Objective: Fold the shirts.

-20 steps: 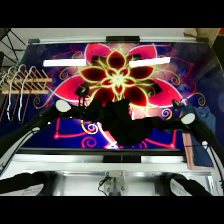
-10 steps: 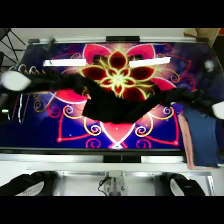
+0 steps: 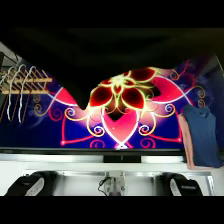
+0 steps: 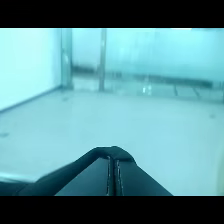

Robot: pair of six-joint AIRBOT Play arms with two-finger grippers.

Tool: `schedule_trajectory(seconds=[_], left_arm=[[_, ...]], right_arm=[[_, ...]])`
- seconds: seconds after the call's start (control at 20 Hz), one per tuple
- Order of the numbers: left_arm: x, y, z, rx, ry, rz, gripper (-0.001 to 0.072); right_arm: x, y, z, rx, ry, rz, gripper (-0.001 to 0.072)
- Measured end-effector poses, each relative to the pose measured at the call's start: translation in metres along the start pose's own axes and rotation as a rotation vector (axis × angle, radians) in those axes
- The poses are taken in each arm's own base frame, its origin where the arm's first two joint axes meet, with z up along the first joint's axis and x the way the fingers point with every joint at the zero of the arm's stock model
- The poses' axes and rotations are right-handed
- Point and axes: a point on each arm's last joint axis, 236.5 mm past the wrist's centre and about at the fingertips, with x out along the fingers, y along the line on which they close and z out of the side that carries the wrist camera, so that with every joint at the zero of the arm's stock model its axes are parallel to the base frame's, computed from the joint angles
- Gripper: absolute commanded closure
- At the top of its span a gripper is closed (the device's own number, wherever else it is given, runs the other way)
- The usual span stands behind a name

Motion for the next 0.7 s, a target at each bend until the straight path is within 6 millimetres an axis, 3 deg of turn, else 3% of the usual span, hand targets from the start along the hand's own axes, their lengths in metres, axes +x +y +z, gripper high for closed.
schedule_trajectory(seconds=[0.1, 0.2, 0.35, 0.45, 0.55, 0.7], left_arm=[[-0.011, 0.006, -0.021, 0.021, 0.099, 0.042, 0.0675], [-0.015, 0.024, -0.063, 0.026, 0.259, 0.100, 0.0675], [-0.022, 0.061, -0.133, 0.008, 0.496, 0.208, 0.0674], [-0.023, 0.085, -0.183, -0.026, 0.634, 0.259, 0.0674], [-0.019, 0.099, -0.239, -0.084, 0.749, 0.266, 0.0674], [-0.007, 0.103, -0.323, -0.188, 0.854, 0.233, 0.0674]], right_arm=[[-0.010, 0.002, 0.016, -0.001, -0.039, -0.004, 0.0656], [-0.012, 0.000, 0.020, -0.012, -0.048, -0.014, 0.0656], [0.004, -0.012, 0.001, -0.039, 0.017, -0.046, 0.0656], [0.026, -0.024, -0.033, -0.039, 0.121, -0.067, 0.0655], [0.054, -0.036, -0.086, -0.026, 0.274, -0.075, 0.0655], [0.101, -0.051, -0.180, 0.032, 0.494, -0.069, 0.0655]])
